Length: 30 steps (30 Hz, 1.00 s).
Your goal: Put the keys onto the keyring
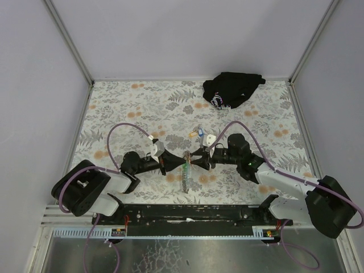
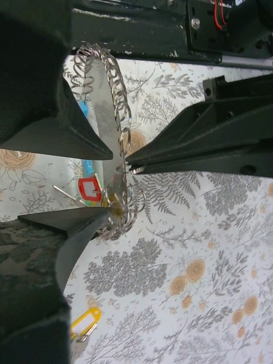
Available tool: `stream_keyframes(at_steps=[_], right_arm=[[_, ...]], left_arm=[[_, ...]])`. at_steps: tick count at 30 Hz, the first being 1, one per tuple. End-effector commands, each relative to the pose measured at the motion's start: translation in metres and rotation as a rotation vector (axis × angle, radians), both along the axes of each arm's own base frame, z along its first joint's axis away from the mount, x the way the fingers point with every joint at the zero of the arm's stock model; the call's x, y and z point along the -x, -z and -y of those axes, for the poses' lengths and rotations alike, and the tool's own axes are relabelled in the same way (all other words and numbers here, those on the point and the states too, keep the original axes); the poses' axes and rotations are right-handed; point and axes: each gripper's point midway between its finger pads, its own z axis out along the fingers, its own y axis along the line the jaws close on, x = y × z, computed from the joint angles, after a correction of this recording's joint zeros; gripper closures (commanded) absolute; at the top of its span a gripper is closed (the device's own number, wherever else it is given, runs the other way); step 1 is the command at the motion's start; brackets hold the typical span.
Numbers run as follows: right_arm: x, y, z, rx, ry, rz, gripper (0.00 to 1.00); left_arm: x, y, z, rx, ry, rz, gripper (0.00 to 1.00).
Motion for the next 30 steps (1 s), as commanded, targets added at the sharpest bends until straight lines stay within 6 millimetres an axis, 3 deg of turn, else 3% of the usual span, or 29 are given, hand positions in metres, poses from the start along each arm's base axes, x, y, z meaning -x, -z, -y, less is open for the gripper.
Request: stream_keyframes(at_steps=[1,5,12,24,30], right_arm=[[0.006,-0.012,-0.01,-0.067,-0.108,0.096,0.56],[0.007,-0.011,-0.013,-0.054,-0.132,0.098,0.6],[0.009,-0.011,-0.017,-0.03,-0.177,0.079,0.77],[0.009,-0.014,-0.021,-0.041,-0.197,0.071,0.8],[0.01,-0.015,-0.024,-0.021,-0.229,0.052,0.99]], left_arm=[[0.0,-0.034,0.001,0.101,0.004,0.115,1.0],[0.002,-0.034,0.002,0.104,0.016,0.114,1.0],[0.002,-0.035,0.003,0.105,0.028,0.115,1.0],[0.006,-0.035,0.006,0.103,0.061,0.111,1.0],[0.006,-0.033,0.007,0.097,0.069,0.11,0.99]])
